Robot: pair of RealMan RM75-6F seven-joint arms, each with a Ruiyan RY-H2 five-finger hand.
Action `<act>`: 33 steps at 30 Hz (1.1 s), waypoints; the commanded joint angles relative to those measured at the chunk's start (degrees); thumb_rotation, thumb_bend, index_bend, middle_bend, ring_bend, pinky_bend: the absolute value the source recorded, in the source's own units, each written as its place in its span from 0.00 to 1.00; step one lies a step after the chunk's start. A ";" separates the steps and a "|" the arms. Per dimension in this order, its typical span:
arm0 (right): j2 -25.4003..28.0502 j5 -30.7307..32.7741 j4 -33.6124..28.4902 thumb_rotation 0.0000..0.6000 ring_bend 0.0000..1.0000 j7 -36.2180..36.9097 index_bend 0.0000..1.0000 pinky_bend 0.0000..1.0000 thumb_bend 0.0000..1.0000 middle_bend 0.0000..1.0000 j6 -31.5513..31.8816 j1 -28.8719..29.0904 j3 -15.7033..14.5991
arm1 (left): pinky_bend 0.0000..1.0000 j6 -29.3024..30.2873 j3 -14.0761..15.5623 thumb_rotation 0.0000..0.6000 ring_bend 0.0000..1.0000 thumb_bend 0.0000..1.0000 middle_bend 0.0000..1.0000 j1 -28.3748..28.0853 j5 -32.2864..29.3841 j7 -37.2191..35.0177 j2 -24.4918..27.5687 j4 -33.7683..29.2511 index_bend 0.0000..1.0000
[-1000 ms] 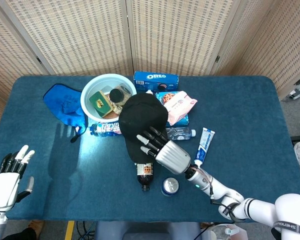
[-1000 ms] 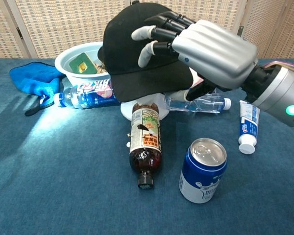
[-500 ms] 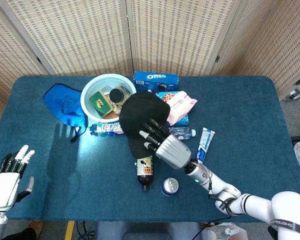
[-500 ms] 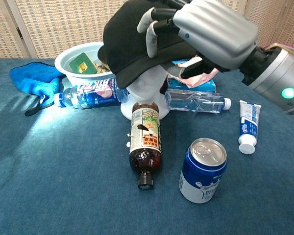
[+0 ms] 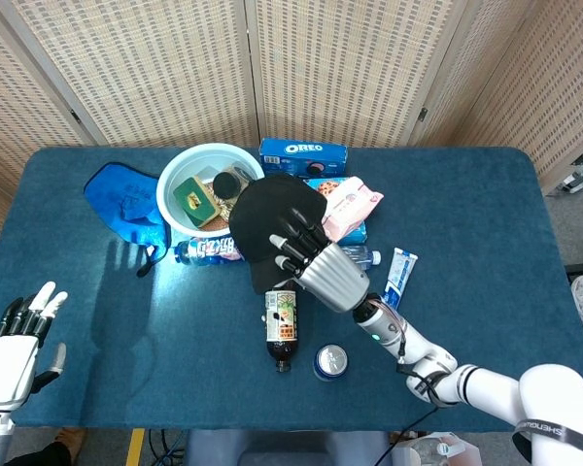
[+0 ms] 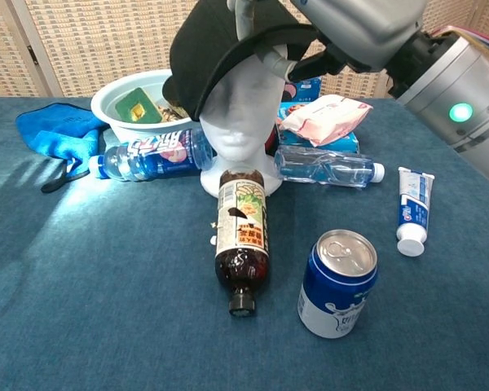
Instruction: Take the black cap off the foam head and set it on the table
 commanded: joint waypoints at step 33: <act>1.54 3.41 6.75 1.00 0.09 -4.40 0.75 0.00 0.51 0.32 -0.16 7.58 4.36 | 0.00 0.09 0.17 1.00 0.00 0.49 0.00 0.13 0.00 -0.27 -0.30 0.39 0.08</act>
